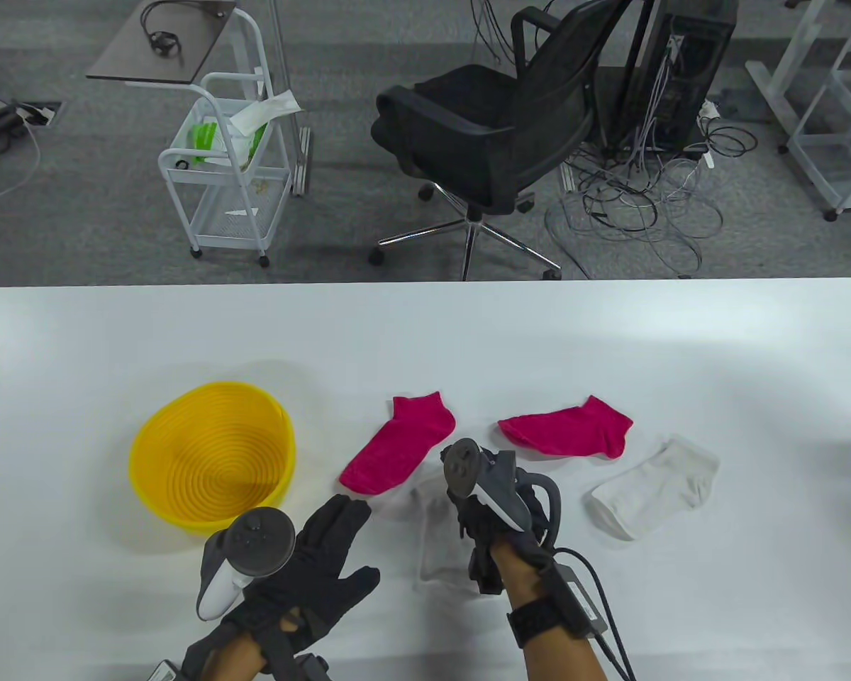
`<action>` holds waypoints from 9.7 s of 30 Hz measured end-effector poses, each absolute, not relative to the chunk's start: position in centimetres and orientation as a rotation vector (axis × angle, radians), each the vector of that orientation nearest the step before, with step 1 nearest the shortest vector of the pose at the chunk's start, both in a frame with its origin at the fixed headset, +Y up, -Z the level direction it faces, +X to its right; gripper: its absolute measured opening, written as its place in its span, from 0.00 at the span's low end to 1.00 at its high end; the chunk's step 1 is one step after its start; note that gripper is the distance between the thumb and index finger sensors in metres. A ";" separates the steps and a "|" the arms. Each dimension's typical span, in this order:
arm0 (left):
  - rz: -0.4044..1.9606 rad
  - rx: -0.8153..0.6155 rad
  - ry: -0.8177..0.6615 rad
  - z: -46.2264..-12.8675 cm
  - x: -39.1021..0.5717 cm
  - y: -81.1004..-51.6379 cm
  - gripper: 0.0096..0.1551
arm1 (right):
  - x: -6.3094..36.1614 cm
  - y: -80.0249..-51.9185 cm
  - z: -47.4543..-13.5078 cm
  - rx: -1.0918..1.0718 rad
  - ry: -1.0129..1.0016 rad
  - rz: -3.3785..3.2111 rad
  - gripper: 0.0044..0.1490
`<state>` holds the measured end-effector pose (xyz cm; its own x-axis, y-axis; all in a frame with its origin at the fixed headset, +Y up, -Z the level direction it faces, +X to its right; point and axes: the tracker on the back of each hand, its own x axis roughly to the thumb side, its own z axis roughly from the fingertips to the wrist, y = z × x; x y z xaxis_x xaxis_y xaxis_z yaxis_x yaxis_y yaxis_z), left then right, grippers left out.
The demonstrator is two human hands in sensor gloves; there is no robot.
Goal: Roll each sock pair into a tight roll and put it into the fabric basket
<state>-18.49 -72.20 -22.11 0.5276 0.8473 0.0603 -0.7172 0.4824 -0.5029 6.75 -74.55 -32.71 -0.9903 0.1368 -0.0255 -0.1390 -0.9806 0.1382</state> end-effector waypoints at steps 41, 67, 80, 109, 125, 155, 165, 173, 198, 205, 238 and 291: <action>0.999 -0.471 -0.249 -23.4 -19.7 -73.2 0.52 | 37.8 -75.1 -33.6 -1.092 0.255 2.366 0.43; 0.975 -0.492 -0.250 -23.4 -19.4 -73.5 0.52 | 37.8 -76.7 -35.3 -1.270 0.150 2.528 0.25; 0.993 -0.481 -0.257 -23.2 -19.6 -73.3 0.51 | 35.2 -70.5 -32.5 -0.976 0.074 2.505 0.26; 1.024 -0.482 -0.242 -22.7 -20.6 -72.7 0.51 | 14.2 -57.8 -25.1 0.212 0.090 2.543 0.23; 1.029 -0.485 -0.242 -22.7 -20.7 -72.7 0.51 | 10.4 -59.3 -24.2 0.322 0.207 2.578 0.23; 1.027 -0.491 -0.244 -22.7 -20.7 -72.7 0.51 | 10.2 -65.8 -28.9 0.111 0.422 2.574 0.23; 1.020 -0.503 -0.241 -22.7 -20.6 -72.7 0.51 | 9.6 -68.1 -31.2 0.024 0.447 2.554 0.24; 1.002 -0.519 -0.247 -22.7 -20.3 -72.8 0.51 | 8.8 -69.9 -32.8 -0.046 0.444 2.576 0.24; 0.922 -0.547 -0.288 -22.6 -18.8 -73.5 0.52 | 11.5 -70.1 -30.5 0.012 0.306 2.672 0.43; 0.887 -0.443 -0.393 -22.5 -16.9 -72.1 0.41 | 12.0 -68.3 -25.8 0.224 0.250 2.742 0.27; 0.337 -0.526 -0.395 -27.0 -8.0 -76.3 0.24 | 8.5 -75.4 -24.1 0.250 0.541 2.946 0.26; 0.343 -0.418 -0.422 -26.7 -7.7 -76.7 0.23 | 9.2 -72.7 -23.3 0.400 0.198 2.879 0.25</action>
